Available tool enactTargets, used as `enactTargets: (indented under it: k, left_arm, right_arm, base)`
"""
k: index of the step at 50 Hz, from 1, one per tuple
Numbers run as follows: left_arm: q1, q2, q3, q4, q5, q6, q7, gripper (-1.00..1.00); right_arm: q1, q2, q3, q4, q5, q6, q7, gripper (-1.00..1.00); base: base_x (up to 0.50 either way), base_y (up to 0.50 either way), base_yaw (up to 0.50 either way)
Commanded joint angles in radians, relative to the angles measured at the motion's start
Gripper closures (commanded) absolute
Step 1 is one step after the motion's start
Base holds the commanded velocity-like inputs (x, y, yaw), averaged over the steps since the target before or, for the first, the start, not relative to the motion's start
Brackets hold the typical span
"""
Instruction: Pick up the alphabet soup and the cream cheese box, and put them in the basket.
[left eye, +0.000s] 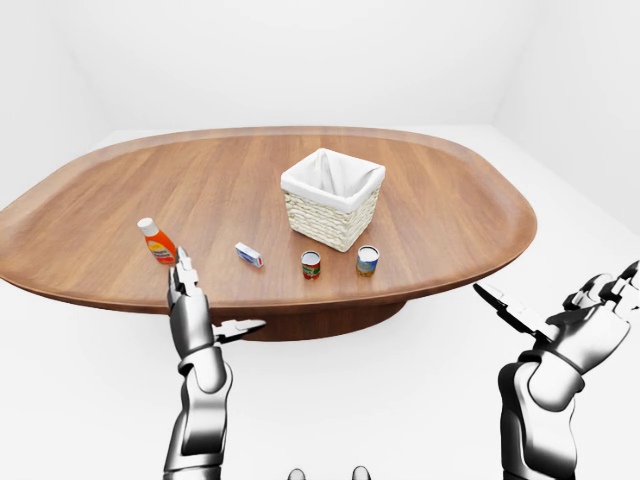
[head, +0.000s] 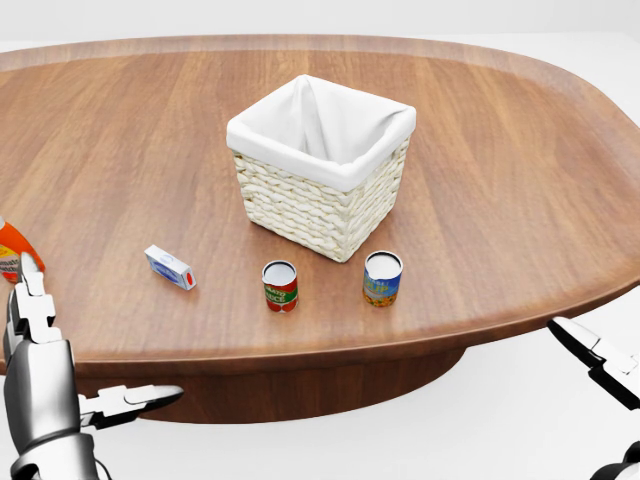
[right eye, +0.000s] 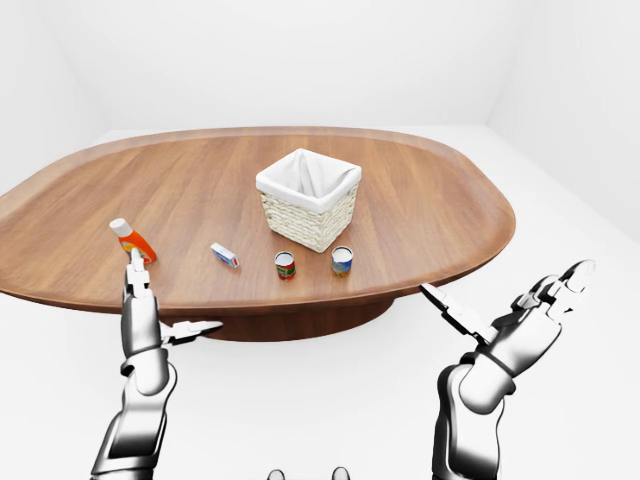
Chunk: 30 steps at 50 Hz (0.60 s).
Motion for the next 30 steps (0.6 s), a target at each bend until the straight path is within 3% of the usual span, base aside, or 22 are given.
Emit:
enactTargets:
  k: [1,13,22,30]
  left_arm:
    - [-0.018,0.008,0.018,0.032,-0.059,0.000,-0.001,-1.00]
    - [-0.019,0.008,0.012,0.029,-0.061,0.000,-0.006,-1.00]
    - [-0.016,0.008,0.012,0.022,-0.063,0.000,-0.013,-1.00]
    - [-0.021,0.009,0.009,0.032,-0.059,0.000,-0.012,-1.00]
  right_arm:
    - [0.002,0.001,-0.001,0.001,0.005,-0.009,0.000,-1.00]
    - [0.003,0.002,0.001,-0.013,0.001,0.005,0.000,-1.00]
    - [0.002,0.001,0.002,0.004,0.001,-0.017,0.000,-1.00]
    - [0.005,0.003,0.002,-0.011,-0.001,-0.006,0.000,-1.00]
  base:
    - [0.00,0.00,0.00]
    - [0.00,0.00,0.00]
    - [0.00,0.00,0.00]
    - [0.00,0.00,0.00]
